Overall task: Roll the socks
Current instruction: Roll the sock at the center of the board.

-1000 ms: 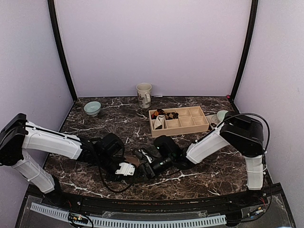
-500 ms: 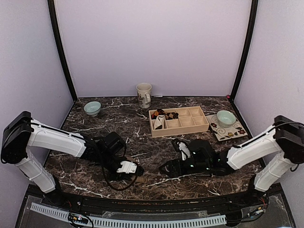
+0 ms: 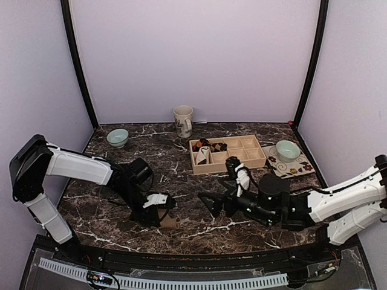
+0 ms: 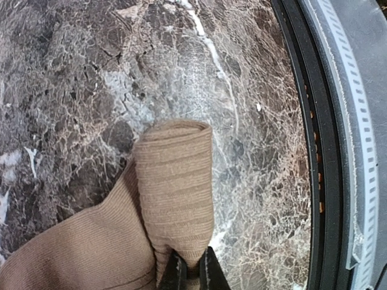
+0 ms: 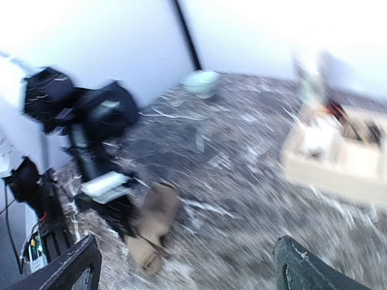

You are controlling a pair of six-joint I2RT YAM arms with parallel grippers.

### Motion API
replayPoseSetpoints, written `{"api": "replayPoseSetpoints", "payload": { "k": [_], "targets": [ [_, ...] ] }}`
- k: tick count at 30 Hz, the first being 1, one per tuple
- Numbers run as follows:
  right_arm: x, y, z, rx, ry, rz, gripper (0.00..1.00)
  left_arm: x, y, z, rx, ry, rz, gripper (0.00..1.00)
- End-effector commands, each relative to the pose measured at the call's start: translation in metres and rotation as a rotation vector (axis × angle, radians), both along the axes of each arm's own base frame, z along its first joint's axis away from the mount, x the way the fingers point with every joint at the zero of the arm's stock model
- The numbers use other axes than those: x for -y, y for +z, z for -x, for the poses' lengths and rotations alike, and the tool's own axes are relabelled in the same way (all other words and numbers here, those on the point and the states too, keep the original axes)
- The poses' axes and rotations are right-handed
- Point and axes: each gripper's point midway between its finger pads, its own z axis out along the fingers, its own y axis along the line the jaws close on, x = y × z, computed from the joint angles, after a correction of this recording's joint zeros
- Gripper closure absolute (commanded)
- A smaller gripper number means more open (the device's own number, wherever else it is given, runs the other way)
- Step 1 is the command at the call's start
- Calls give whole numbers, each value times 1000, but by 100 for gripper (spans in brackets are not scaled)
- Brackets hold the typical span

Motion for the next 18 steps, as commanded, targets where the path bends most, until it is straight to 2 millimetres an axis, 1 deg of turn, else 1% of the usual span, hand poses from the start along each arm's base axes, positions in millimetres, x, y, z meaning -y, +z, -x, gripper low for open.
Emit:
{"api": "replayPoseSetpoints", "payload": {
  "k": [1, 3, 6, 11, 14, 16, 17, 18],
  "targets": [
    [-43, -37, 34, 255, 244, 412, 0, -26, -15, 23, -186, 32, -132, 100],
    [-57, -47, 49, 318, 344, 462, 0, -29, -18, 25, -224, 40, -140, 100],
    [-72, -60, 61, 420, 405, 562, 4, -31, -18, 26, -277, 56, -132, 99],
    [-87, -86, 70, 505, 486, 682, 12, -37, -24, 26, -321, 55, -162, 98],
    [-99, -94, 73, 547, 541, 713, 14, -39, -29, 27, -346, 57, -176, 96],
    [-109, -97, 73, 560, 583, 709, 17, -39, -30, 28, -357, 58, -178, 96],
    [-117, -95, 73, 561, 609, 693, 18, -39, -30, 28, -360, 59, -176, 96],
    [-124, -99, 73, 552, 636, 683, 20, -38, -31, 28, -360, 57, -175, 95]
  ]
}}
